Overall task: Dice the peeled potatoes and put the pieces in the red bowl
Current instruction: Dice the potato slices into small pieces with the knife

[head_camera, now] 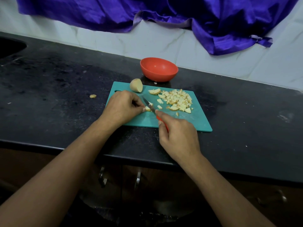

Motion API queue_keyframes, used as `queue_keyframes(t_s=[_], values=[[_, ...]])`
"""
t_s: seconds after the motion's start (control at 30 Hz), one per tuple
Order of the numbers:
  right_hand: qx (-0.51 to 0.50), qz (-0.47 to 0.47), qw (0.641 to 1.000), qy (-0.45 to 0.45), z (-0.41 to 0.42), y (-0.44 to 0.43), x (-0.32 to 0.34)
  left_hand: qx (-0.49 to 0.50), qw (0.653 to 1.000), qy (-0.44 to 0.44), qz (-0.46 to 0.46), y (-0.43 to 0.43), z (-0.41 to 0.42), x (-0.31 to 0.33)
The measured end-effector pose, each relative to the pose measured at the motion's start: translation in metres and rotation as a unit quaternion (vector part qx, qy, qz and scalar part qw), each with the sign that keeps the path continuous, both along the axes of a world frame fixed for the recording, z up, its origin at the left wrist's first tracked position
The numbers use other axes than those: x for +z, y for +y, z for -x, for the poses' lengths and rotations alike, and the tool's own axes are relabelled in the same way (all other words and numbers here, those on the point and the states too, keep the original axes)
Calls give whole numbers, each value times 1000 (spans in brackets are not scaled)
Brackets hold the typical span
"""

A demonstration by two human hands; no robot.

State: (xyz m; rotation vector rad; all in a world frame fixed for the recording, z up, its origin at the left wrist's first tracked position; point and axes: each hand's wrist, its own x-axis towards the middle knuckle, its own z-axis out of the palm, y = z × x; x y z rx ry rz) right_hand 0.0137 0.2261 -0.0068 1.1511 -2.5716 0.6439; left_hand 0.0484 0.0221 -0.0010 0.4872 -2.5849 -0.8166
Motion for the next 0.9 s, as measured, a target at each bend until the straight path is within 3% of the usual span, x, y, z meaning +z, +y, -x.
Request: queue_keyframes(t_s=[0.3,0.47,0.7,0.83,0.9], values=[[-2,-55,998,31,3,-4,-2,-1,1000,1,-8,-1,2,-1],[-50,-31,998,7,7,-3,-2,12,1000,-3,-12,0,2,-1],[-39,131,986,-91,12,6,-6,5,1000,-12,-15,-3,1,-1],[-54,255,945,-195,27,8,-11,10,1000,-17,-22,-2,4,0],[-53,272,932,-233,32,11,-11,11,1000,-22,-15,-1,7,0]])
